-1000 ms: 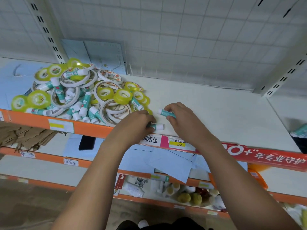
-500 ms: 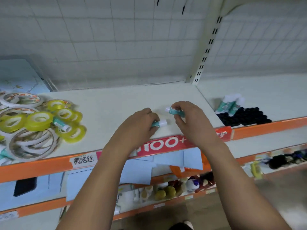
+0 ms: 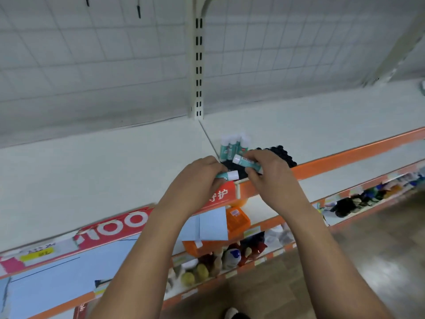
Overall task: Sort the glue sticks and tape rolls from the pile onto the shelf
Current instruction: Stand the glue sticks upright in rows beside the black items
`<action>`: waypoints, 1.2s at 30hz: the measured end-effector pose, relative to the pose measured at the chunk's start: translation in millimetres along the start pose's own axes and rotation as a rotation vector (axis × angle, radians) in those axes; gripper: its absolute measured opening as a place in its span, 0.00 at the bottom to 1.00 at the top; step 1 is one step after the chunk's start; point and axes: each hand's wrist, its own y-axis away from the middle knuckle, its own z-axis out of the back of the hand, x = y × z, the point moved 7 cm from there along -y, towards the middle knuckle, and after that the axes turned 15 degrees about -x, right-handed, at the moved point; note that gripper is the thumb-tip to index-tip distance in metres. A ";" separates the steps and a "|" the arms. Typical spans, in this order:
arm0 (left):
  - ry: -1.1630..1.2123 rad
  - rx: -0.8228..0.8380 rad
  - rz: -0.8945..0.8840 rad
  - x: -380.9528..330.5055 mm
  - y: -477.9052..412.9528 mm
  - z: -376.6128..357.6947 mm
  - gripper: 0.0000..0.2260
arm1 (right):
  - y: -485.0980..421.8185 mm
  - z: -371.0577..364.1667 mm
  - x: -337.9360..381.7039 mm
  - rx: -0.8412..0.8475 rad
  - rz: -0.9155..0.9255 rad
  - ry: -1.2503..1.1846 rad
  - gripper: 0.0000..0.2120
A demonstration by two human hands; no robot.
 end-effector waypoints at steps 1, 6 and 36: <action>-0.003 -0.001 0.004 -4.7 -3.9 -5.8 0.12 | -1.8 0.6 -6.5 0.008 0.005 -0.002 0.15; -0.007 0.006 0.056 -17.3 -16.9 -28.7 0.12 | -9.8 -4.9 -30.7 0.071 0.052 -0.022 0.15; -0.024 -0.252 0.265 -18.7 -31.2 -26.7 0.07 | -34.3 -13.3 -35.3 -0.006 -0.033 -0.543 0.21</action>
